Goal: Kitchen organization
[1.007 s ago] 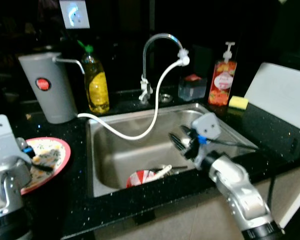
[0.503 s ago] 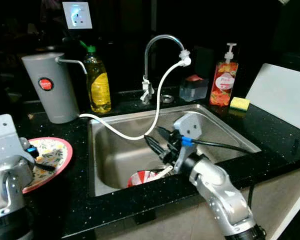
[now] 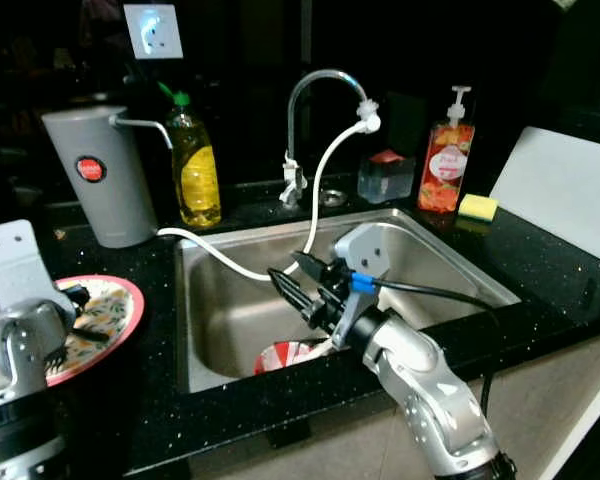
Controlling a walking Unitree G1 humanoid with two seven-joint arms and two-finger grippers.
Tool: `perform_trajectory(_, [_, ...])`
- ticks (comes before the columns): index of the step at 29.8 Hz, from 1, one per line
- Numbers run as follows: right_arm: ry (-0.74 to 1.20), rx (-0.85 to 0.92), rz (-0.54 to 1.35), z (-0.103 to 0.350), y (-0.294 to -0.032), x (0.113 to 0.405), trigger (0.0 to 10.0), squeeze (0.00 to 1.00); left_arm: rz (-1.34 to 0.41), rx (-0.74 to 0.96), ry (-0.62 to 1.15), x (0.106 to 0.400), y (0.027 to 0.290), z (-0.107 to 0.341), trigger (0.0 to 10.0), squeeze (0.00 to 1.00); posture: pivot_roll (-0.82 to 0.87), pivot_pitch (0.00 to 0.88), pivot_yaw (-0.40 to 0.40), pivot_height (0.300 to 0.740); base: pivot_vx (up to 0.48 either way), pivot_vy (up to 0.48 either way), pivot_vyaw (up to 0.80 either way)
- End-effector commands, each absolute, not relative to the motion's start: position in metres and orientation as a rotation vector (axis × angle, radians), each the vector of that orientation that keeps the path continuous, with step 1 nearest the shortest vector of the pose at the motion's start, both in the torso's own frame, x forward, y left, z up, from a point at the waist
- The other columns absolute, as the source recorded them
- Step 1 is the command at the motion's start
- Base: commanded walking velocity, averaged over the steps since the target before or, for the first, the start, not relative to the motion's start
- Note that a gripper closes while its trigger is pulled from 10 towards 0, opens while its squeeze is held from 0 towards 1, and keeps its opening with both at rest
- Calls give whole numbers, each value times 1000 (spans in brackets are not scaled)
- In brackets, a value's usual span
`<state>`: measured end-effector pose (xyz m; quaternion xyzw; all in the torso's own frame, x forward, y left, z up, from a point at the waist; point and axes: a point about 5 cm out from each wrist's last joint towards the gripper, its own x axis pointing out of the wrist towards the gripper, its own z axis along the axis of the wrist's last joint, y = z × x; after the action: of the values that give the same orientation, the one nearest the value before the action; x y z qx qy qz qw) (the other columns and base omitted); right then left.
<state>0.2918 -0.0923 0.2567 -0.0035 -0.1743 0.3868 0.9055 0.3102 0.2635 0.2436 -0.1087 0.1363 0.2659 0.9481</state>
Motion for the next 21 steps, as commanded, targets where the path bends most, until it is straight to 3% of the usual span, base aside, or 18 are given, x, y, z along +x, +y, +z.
perform_trajectory(1, [-378,5,818,262,-90,288,10000,0,567,-228,276,310,268,245,10000,0,-49,11,18,740,0,0,0])
perform_trajectory(21, [-383,16,828,264,-89,286,10000,0,602,-338,339,311,274,228,10000,0,-50,8,17,740,0,0,0])
